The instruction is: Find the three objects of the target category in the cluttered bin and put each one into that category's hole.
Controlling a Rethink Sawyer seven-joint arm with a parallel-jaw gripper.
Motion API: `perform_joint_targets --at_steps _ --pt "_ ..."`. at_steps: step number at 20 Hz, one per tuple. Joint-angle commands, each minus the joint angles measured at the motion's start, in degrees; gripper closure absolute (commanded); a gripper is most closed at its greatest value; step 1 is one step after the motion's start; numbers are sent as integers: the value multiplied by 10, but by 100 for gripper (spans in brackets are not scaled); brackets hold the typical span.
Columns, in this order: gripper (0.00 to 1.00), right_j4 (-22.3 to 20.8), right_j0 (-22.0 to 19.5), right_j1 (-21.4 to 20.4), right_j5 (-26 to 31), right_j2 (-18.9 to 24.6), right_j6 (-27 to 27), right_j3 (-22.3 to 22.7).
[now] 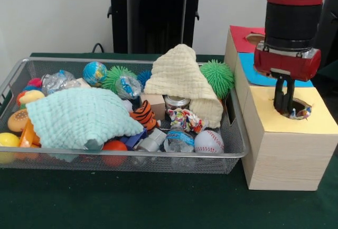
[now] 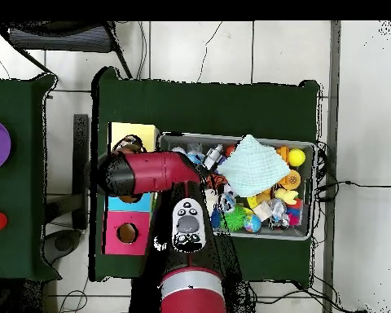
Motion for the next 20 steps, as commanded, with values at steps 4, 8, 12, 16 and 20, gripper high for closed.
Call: perform_joint_targets --at_steps 4,8,12,16,20 --pt "100 -38 -52 39 111 17 -67 -7" --pt "100 -37 -65 48 118 36 -74 -5" --pt "100 -34 -90 22 170 68 -113 20" --pt "100 -9 -118 -89 264 87 -125 69" --pt "100 28 -149 -162 327 115 -114 84"
